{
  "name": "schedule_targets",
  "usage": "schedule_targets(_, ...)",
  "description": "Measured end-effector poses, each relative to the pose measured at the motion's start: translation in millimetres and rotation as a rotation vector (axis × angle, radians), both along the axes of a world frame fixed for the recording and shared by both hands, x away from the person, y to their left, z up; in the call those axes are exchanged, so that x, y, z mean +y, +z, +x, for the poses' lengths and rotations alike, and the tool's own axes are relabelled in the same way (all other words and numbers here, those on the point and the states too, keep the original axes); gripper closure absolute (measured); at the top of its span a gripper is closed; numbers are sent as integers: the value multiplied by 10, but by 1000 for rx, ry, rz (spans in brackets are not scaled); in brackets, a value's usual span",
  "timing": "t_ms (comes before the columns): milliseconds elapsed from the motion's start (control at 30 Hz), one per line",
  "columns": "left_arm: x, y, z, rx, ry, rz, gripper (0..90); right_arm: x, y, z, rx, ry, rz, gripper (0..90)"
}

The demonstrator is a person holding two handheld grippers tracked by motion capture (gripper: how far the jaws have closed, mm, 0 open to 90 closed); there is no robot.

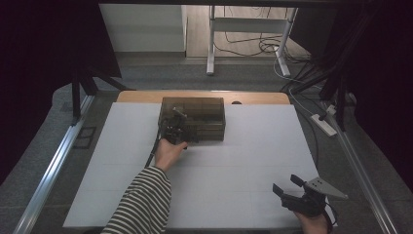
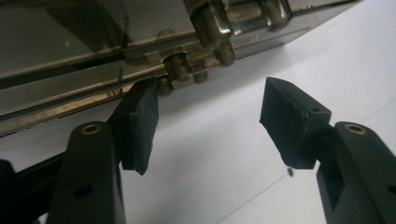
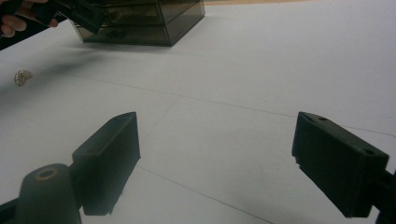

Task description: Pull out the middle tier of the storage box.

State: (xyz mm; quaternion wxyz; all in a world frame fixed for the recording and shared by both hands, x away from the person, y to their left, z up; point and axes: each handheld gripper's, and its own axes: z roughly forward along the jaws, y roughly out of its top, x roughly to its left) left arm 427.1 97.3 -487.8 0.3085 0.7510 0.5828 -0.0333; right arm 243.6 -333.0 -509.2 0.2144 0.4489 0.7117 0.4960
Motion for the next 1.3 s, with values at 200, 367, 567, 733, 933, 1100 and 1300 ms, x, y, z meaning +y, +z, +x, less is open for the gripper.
schedule_targets(200,-12,8,54,34,23,-9,441,-1,0,-1,-4,-1,0,150)
schedule_targets(367,-43,1,73,52,38,-7,474,-1,3,-4,-3,3,1,150)
schedule_targets(567,-28,-11,126,101,74,-38,550,-1,2,0,-4,2,4,150)
schedule_targets(733,-8,-16,154,132,103,-78,575,1,3,-3,-2,6,1,150)
schedule_targets(933,-10,-16,170,148,117,-92,580,0,2,2,1,6,5,150)
schedule_targets(1100,-7,-20,174,154,126,-102,578,4,2,-1,0,10,3,150)
schedule_targets(1300,-15,-20,178,165,144,-120,548,5,1,2,4,10,5,150)
